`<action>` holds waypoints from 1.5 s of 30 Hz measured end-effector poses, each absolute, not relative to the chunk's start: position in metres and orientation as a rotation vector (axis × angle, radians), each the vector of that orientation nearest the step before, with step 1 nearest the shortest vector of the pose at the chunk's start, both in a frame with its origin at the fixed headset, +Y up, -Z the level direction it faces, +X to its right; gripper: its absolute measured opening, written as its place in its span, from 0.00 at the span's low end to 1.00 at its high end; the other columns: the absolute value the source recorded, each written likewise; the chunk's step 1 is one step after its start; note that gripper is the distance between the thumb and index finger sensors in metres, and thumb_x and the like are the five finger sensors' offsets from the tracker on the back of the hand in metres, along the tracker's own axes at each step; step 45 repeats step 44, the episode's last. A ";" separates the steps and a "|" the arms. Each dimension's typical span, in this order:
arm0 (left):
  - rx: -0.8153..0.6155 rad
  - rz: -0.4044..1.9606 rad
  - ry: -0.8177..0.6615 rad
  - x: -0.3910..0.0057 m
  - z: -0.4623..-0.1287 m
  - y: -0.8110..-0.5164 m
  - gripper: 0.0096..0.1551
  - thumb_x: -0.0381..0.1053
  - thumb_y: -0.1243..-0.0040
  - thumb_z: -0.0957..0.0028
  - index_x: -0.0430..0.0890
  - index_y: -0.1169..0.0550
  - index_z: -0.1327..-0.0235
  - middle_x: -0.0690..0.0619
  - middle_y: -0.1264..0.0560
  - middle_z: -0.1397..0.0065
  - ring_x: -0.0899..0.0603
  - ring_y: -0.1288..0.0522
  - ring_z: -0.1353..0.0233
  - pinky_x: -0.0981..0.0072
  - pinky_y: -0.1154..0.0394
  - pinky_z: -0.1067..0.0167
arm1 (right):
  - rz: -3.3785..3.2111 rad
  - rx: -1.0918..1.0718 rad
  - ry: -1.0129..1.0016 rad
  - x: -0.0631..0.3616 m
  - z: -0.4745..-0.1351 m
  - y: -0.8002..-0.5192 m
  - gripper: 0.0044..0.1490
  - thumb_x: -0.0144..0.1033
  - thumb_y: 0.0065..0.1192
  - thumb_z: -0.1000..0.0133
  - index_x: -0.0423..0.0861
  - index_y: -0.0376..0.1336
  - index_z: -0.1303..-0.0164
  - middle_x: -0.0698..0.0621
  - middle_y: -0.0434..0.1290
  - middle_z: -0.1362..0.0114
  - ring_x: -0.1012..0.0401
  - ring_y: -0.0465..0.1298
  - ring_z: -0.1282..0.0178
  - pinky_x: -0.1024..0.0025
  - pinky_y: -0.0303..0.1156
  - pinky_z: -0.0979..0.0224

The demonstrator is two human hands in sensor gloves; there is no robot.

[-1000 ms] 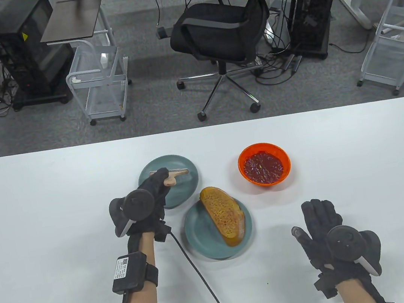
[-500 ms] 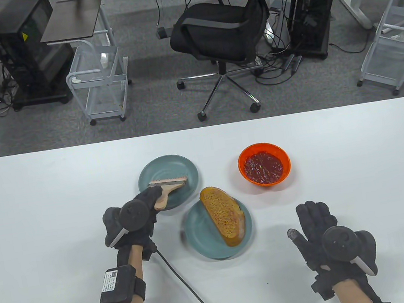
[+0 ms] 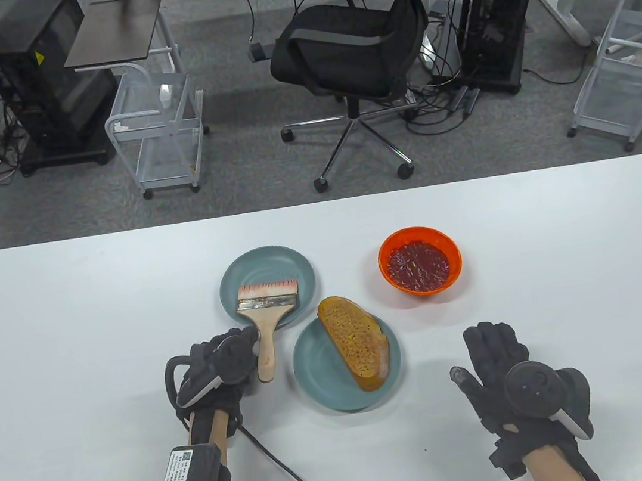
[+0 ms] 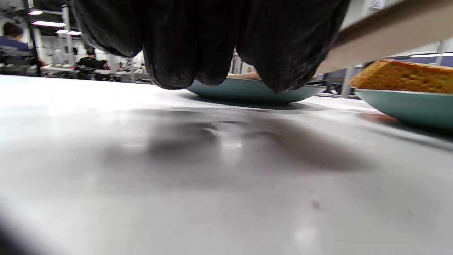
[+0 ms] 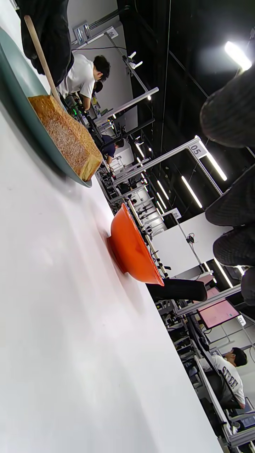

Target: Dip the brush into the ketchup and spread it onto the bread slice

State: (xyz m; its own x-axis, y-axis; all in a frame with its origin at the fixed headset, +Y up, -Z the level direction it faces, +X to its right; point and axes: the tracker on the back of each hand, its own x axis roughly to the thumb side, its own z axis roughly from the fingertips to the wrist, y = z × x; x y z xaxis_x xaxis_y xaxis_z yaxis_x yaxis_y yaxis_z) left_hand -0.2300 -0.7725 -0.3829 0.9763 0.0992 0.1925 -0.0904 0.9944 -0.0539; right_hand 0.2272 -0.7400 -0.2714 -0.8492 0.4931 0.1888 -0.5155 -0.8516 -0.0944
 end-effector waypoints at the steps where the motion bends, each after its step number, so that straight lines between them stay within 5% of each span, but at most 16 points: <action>1: -0.052 0.115 -0.180 -0.234 -0.381 -0.771 0.33 0.53 0.32 0.41 0.51 0.30 0.23 0.45 0.26 0.23 0.34 0.23 0.26 0.35 0.32 0.31 | 2.598 0.214 -0.192 0.227 -0.271 -0.740 0.45 0.53 0.55 0.38 0.41 0.50 0.17 0.35 0.45 0.16 0.36 0.41 0.19 0.38 0.42 0.26; 8: -0.053 0.257 -0.119 -0.253 -0.336 -0.741 0.41 0.55 0.33 0.40 0.47 0.37 0.17 0.40 0.34 0.17 0.29 0.32 0.21 0.30 0.39 0.30 | 2.629 0.164 -0.181 0.227 -0.276 -0.744 0.44 0.52 0.56 0.38 0.41 0.50 0.17 0.36 0.45 0.16 0.37 0.41 0.19 0.39 0.42 0.26; 16: -0.108 0.288 -0.123 -0.242 -0.272 -0.742 0.58 0.62 0.34 0.41 0.41 0.53 0.15 0.35 0.51 0.13 0.25 0.53 0.16 0.29 0.54 0.29 | 2.696 0.155 -0.225 0.216 -0.278 -0.750 0.45 0.52 0.57 0.39 0.43 0.48 0.17 0.37 0.43 0.16 0.38 0.40 0.18 0.38 0.42 0.25; 45: -0.092 0.203 -0.156 -0.219 -0.265 -0.767 0.58 0.65 0.35 0.44 0.39 0.51 0.16 0.36 0.50 0.14 0.27 0.55 0.17 0.34 0.56 0.29 | 2.733 0.186 -0.281 0.209 -0.274 -0.755 0.46 0.53 0.57 0.40 0.44 0.46 0.18 0.38 0.42 0.16 0.38 0.40 0.18 0.38 0.43 0.26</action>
